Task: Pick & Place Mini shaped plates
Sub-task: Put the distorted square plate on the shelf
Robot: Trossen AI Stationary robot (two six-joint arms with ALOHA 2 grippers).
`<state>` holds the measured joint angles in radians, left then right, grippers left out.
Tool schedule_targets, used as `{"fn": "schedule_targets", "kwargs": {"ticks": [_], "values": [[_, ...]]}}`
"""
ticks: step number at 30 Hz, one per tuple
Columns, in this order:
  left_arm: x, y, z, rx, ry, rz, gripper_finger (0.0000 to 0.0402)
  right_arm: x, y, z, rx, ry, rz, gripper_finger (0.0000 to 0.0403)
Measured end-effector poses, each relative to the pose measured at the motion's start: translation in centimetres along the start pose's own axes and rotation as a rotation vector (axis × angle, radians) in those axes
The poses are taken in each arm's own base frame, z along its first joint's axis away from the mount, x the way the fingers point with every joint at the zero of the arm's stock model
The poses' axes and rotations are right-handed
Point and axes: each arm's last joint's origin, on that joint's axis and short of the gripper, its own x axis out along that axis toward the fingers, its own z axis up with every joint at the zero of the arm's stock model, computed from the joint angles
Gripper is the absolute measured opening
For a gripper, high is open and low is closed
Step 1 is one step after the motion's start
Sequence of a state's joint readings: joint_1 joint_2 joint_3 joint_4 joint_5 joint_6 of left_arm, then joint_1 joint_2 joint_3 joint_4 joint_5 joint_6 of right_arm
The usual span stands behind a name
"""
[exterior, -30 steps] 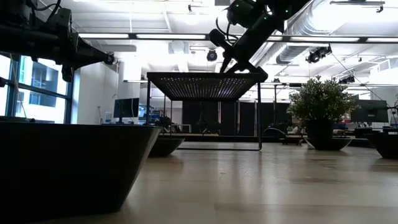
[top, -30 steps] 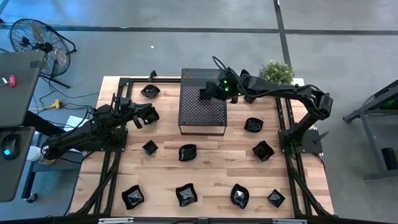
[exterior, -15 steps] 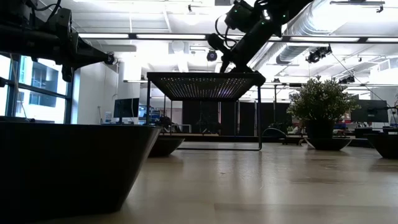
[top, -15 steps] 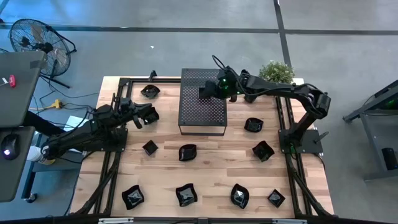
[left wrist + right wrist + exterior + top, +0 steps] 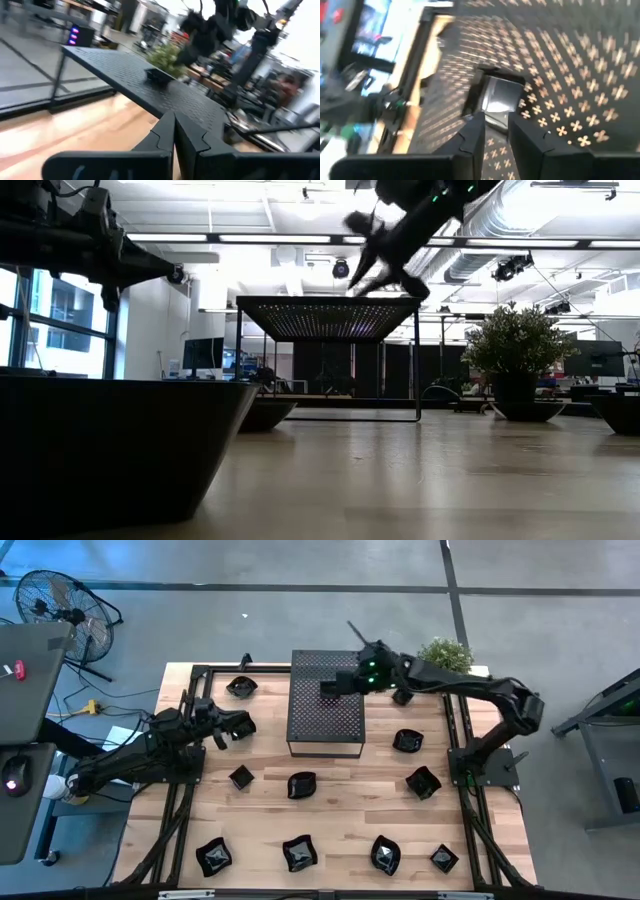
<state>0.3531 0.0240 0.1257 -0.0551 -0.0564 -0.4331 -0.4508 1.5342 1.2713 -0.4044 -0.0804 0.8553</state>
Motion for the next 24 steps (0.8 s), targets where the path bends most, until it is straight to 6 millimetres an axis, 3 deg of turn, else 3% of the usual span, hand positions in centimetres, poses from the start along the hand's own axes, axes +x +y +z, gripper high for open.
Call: {"fn": "schedule_targets", "kwargs": {"ticks": [4,9,17,24], "values": [[0.5,0.1,-0.3,-0.024,0.068,0.019,0.0001,-3.4,1.7,-1.3,-0.220,-0.028,0.016,0.0055],[1.5,-0.4,0.8,0.003,0.207,0.110,0.0001,-6.4,3.5,-3.7,-0.424,-0.048,0.018,0.0005],[4.0,-1.5,2.7,0.035,0.576,0.265,0.0001,-8.6,5.5,-6.4,-0.568,-0.064,0.081,0.0010],[6.4,-0.5,2.1,-0.052,0.846,0.485,0.0001,-10.4,5.2,-6.9,-0.619,-0.051,0.072,0.0008]]}}
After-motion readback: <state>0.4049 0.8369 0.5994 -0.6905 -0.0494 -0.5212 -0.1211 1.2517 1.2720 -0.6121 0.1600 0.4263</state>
